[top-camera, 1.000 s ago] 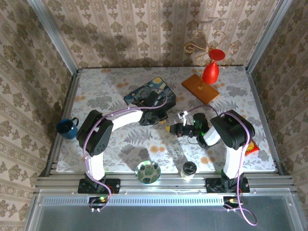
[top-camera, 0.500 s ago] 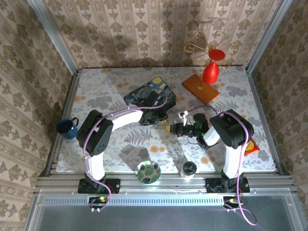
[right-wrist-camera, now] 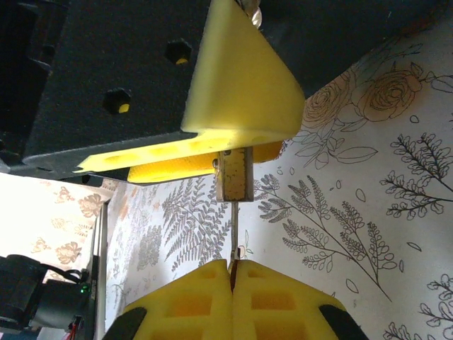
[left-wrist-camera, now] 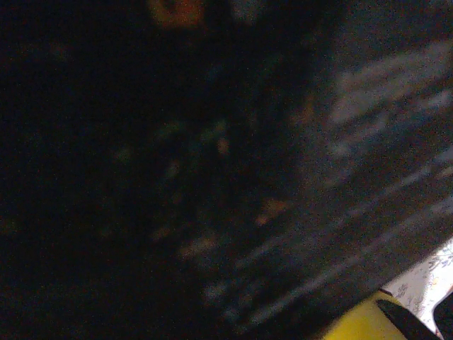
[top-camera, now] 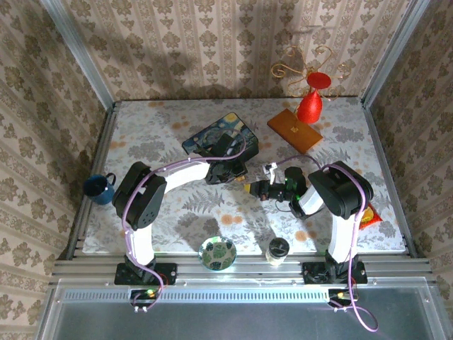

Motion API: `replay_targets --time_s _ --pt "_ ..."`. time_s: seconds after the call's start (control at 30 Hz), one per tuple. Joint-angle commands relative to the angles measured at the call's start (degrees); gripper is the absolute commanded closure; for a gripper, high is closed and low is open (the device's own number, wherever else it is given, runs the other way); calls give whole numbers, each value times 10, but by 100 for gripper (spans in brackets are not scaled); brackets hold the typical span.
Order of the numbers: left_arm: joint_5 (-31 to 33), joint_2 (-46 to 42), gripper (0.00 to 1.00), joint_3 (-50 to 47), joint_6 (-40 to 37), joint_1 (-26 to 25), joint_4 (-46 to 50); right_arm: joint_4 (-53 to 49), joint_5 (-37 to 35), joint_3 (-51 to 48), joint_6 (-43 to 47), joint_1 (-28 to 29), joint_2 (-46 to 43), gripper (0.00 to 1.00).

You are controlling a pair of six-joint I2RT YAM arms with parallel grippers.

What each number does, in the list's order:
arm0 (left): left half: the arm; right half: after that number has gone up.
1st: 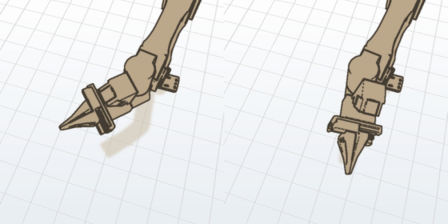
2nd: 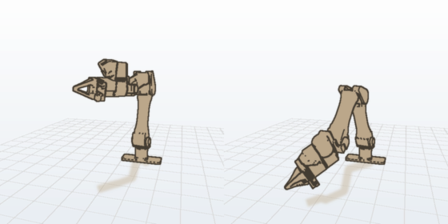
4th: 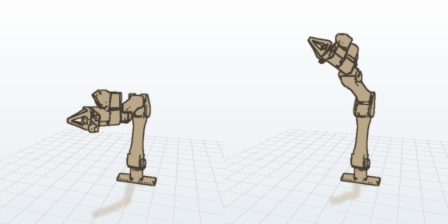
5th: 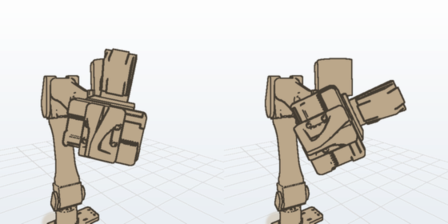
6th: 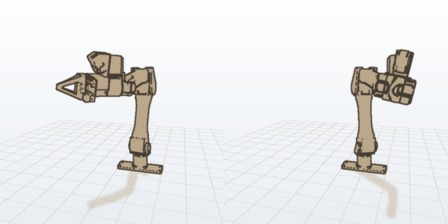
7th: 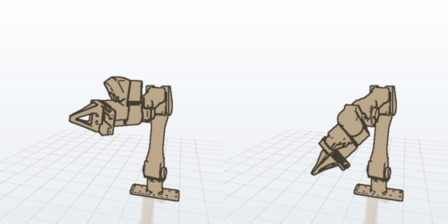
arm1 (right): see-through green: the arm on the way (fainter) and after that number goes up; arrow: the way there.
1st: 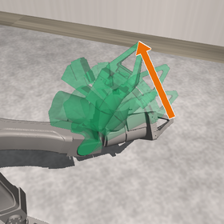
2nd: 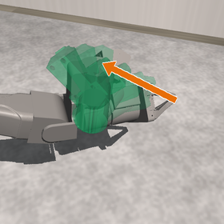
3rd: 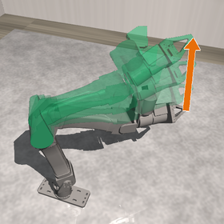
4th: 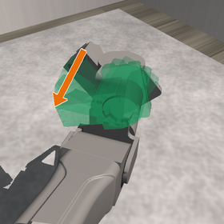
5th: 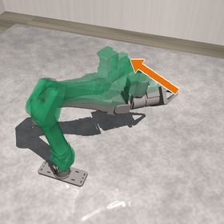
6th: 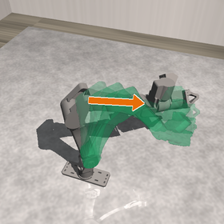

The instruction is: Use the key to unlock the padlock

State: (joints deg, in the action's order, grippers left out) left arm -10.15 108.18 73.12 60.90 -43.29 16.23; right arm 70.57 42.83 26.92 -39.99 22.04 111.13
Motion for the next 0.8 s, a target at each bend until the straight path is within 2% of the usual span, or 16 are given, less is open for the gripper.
replay_targets --time_s 0.0,0.53,0.77 --pt "-21 -8 100 -3 7 3 -28 33 -23 9 -19 3 0 100" --pt "-19 -8 100 -5 12 0 -36 33 -72 -9 -28 4 -30 100" --pt "-24 -10 100 -13 10 1 -42 36 -72 -4 -36 4 -28 100"
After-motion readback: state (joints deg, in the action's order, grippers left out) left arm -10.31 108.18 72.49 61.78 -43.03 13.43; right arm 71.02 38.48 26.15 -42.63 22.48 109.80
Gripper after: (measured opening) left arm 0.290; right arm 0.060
